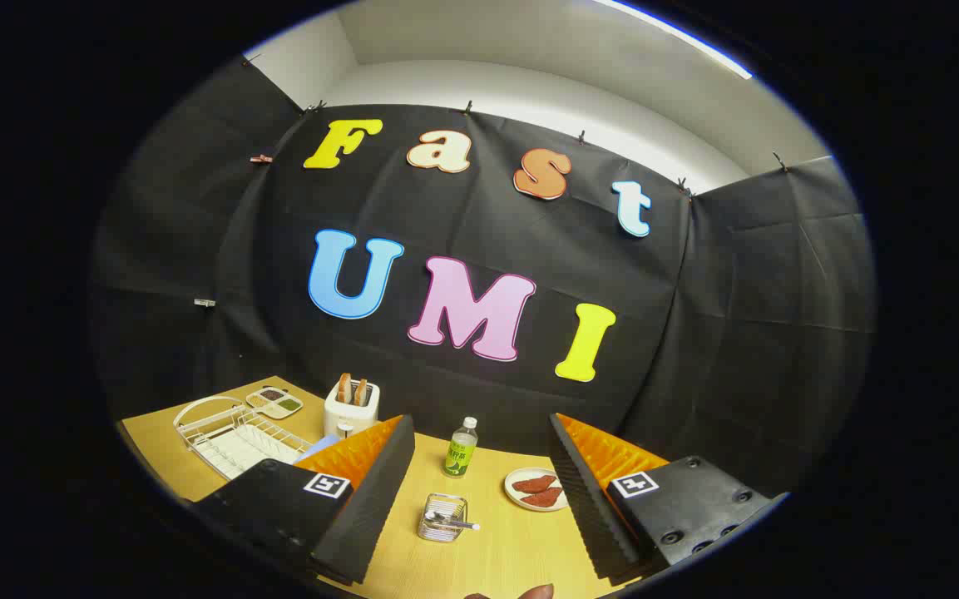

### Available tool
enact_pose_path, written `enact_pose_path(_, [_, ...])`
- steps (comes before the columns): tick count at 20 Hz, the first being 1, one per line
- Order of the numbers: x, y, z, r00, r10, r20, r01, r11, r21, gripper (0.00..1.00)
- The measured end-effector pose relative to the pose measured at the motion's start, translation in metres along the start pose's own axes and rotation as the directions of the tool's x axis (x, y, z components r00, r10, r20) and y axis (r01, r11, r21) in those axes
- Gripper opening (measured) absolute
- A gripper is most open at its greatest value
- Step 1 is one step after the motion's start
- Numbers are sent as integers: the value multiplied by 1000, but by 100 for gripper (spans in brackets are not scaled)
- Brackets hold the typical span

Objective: Take the plate from the dish rack, then take the spoon from the basket and place it into the plate.

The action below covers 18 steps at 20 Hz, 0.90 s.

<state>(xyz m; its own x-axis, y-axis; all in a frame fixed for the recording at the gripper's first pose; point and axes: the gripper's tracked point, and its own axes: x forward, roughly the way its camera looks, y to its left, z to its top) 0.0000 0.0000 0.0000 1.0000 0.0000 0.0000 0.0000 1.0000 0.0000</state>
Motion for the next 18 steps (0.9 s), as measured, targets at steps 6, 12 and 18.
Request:
enact_pose_path(6, [0,3,-5,1000,-4,-15,4,1000,12,98])
enact_pose_path(12, [1,7,-5,1000,-3,-19,3,1000,12,98])
enact_pose_path(18, [8,20,0,999,30,-23,-29,999,29,98])
